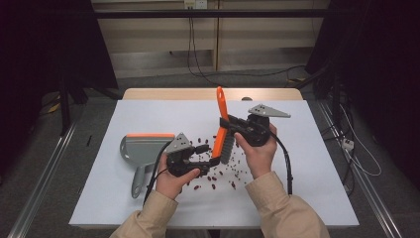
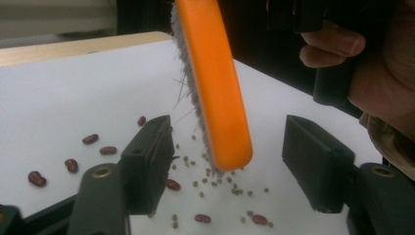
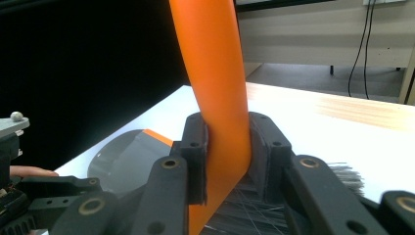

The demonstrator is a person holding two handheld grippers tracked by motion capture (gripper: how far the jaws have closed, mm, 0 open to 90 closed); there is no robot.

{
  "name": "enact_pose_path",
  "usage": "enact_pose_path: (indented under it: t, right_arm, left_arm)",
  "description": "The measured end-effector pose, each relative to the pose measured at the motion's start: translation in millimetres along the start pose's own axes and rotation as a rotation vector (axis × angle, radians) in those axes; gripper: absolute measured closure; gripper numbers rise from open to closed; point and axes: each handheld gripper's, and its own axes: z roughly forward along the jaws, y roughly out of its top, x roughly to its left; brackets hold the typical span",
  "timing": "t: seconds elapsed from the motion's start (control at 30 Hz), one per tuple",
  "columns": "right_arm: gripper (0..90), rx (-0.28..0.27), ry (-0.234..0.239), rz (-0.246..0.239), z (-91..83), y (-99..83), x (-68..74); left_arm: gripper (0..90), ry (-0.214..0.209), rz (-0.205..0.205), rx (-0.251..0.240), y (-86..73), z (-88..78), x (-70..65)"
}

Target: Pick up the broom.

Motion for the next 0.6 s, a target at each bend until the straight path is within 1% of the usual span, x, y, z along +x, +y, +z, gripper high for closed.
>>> enact_pose_path:
  t: [0.1,0.2,0.27,0.33,0.37,0.4,0.47,0.57,0.6]
  right_arm:
    - [71.3,0.013,0.011,-0.021,4.7,-1.0,6.5]
    - [71.3,0.019,0.015,-0.042,7.8,-1.4,13.2]
    - [71.3,0.017,0.024,-0.043,9.4,-1.3,16.7]
    - [71.3,0.016,0.034,-0.045,10.4,-1.0,20.3]
    - [71.3,0.015,0.037,-0.050,10.5,-0.7,22.1]
    - [71.2,0.013,0.033,-0.060,10.9,-0.5,23.4]
    - [71.0,0.016,0.034,-0.058,11.6,-0.4,24.7]
    - [70.7,0.009,0.035,-0.060,12.2,-0.2,27.2]
    - [70.6,0.010,0.037,-0.062,12.6,0.4,28.1]
  left_arm:
    - [43.6,0.031,-0.020,0.000,-0.5,-0.5,1.6]
    - [49.5,0.056,-0.026,0.009,-0.9,0.2,2.8]
    - [52.6,0.070,-0.026,0.018,-1.6,1.1,3.0]
    - [60.7,0.085,-0.027,0.020,-2.3,1.0,3.2]
    - [65.9,0.089,-0.029,0.017,-2.5,0.2,3.2]
    - [68.7,0.104,-0.025,0.023,-2.4,0.0,2.7]
    - [69.9,0.126,-0.024,0.026,-2.1,-1.4,2.9]
    - [70.7,0.145,-0.023,0.025,-2.0,-3.8,3.5]
    - [70.8,0.145,-0.023,0.025,-2.0,-3.8,3.5]
